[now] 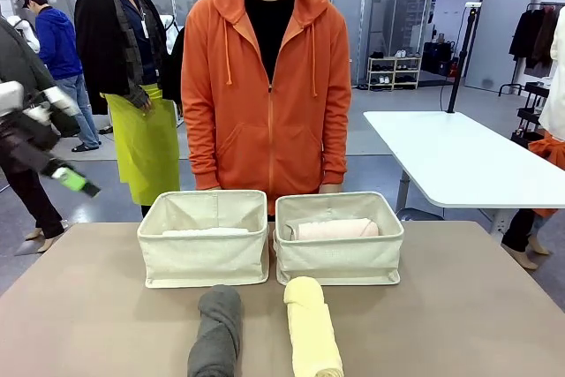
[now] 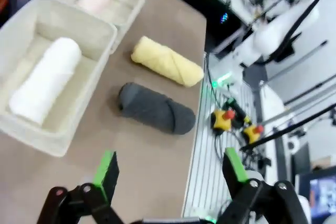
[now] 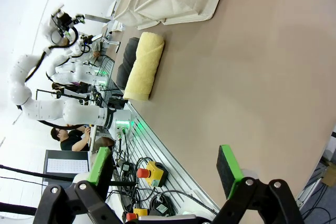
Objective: Divide the towels into two baskets.
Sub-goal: Pick up one hotel-folded towel from the bottom of the table and place it in the Fabric basket indicated by the person.
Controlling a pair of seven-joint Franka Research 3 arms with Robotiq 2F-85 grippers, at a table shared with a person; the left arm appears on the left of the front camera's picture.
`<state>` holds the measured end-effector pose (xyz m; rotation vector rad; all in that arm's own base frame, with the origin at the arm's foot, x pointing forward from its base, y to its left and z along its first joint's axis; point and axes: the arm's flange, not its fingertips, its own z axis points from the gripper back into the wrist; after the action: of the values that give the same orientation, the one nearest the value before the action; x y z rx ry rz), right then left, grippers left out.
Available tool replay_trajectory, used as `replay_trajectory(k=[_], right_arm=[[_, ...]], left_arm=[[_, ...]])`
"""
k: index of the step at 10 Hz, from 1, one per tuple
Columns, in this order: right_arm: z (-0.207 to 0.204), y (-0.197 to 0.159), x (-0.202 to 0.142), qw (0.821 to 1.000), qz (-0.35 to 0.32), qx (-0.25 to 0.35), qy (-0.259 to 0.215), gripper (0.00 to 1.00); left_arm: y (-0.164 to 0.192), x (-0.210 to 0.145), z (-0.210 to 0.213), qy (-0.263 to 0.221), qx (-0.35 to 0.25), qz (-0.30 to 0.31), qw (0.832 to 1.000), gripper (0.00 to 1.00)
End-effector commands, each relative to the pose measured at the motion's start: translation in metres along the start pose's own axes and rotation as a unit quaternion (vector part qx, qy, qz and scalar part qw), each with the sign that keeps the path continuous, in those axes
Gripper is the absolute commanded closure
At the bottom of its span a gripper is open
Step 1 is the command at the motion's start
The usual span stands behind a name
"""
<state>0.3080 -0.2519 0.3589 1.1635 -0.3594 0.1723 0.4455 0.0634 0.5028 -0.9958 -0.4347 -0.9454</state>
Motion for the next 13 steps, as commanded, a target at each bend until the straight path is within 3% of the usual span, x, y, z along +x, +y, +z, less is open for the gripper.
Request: replay_trajectory(k=[1,4,6,8,10,13], right_arm=[[0.000,0.003,-0.002,1.000,-0.002,0.000,0.008,0.00],[0.000,0.003,-0.002,1.000,-0.002,0.000,0.008,0.00],[0.000,0.003,-0.002,1.000,-0.002,0.000,0.008,0.00],[0.000,0.003,-0.002,1.000,-0.002,0.000,0.008,0.00],[0.000,0.003,-0.002,1.000,-0.002,0.000,0.008,0.00],[0.000,0.003,-0.002,1.000,-0.002,0.000,0.008,0.00]], left_arm=[[-0.019,-0.048,0.004,-0.067,0.017,0.022,0.997,0.00],[-0.021,-0.160,0.029,-0.180,0.022,0.135,0.974,0.00],[-0.012,-0.202,0.028,-0.227,-0.006,0.152,0.962,0.00],[-0.009,-0.239,0.037,-0.285,0.007,0.189,0.939,0.00],[0.001,-0.246,0.035,-0.276,0.013,0.176,0.945,0.00],[-0.009,-0.246,0.034,-0.264,0.014,0.203,0.943,0.00]])
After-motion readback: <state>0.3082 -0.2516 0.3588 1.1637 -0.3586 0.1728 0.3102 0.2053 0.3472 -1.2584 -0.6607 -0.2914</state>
